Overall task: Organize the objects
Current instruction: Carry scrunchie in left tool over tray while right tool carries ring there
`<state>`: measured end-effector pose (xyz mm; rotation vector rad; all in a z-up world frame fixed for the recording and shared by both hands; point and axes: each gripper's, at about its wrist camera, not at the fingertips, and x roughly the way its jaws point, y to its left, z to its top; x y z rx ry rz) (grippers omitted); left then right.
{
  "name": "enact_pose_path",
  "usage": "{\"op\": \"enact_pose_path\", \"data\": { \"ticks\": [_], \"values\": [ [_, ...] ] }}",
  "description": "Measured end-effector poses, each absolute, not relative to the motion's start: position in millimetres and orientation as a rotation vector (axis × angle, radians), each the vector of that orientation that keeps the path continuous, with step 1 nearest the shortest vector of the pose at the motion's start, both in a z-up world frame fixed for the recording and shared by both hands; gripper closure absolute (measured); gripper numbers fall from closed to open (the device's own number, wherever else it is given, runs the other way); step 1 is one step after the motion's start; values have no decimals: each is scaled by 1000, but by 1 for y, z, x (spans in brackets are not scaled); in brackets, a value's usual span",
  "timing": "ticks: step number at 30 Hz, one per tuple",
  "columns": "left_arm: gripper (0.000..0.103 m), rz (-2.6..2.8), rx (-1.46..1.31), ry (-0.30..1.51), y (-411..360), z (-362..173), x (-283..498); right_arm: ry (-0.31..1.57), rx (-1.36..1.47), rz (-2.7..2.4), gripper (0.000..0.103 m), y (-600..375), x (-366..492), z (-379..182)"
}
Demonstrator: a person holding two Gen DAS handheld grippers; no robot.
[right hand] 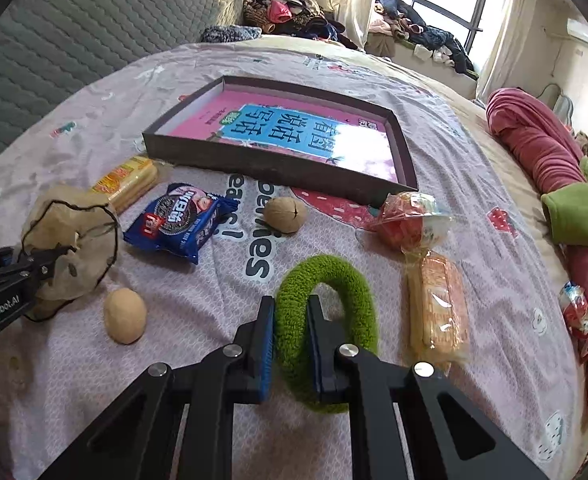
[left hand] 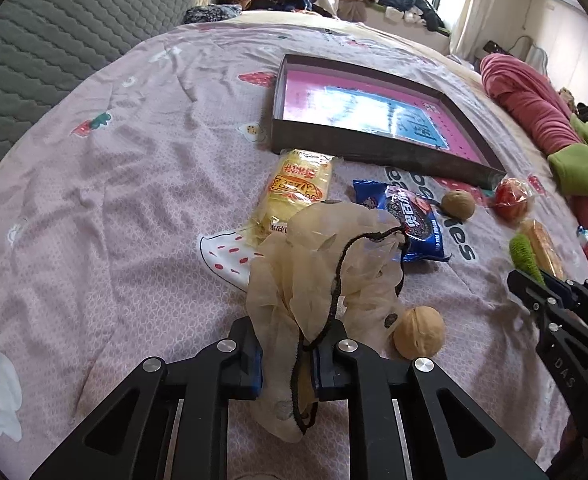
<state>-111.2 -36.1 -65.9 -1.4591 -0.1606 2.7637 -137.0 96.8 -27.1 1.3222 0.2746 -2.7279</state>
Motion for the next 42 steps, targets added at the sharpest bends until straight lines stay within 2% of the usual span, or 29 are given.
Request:
{"op": "enact_pose_path", "data": {
  "ticks": [7,17,42],
  "values": [
    [86,2784,-1425,-145,-32,-51,-105,127,1276,-2727,88,112,-124,-11],
    [87,2806,-1372,-129,-29,-32,-98,18,1211,-2723,88,125,-115,6],
    [87,2850,-1210,-47,-2,20,-118,-6,1074,-2754,88,125,-129,44]
  ]
}}
